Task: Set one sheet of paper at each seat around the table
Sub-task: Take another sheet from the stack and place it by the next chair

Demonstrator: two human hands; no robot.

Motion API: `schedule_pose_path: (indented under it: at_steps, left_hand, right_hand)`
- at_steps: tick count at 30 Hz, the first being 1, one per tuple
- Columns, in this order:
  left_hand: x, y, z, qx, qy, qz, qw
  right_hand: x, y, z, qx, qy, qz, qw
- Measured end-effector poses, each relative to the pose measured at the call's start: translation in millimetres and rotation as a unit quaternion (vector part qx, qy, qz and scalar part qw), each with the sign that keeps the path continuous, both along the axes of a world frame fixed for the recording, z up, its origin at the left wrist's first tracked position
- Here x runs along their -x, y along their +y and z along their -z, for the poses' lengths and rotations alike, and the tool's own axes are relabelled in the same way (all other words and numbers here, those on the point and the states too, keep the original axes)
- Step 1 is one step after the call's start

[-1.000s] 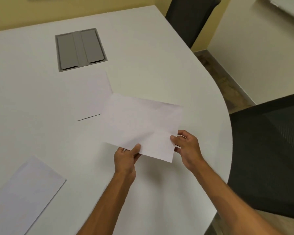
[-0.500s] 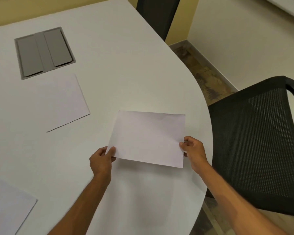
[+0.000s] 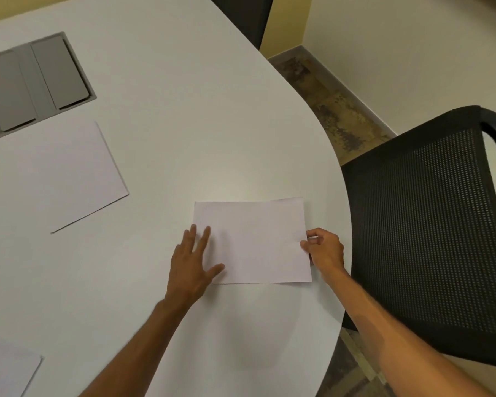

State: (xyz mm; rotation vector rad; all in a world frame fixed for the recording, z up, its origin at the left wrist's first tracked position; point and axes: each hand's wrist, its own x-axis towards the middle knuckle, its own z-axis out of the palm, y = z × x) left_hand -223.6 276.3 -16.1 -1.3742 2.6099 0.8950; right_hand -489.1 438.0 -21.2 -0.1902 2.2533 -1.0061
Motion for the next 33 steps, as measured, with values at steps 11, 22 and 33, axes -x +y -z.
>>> schedule_pose_path:
  at_steps: [11, 22, 33]
  left_hand:
    - [2, -17, 20, -0.003, -0.124, 0.111, 0.986]
    - [12, -14, 17, -0.08, -0.077, 0.075, 0.991]
    - [15, -16, 13, -0.066, -0.099, 0.088, 0.989]
  right_hand:
    - [-4, 10, 8, -0.032, 0.108, -0.046, 0.993]
    - [-8, 28, 19, -0.051, 0.245, -0.387, 0.888]
    - [-3, 25, 23, -0.074, 0.25, -0.398, 0.879]
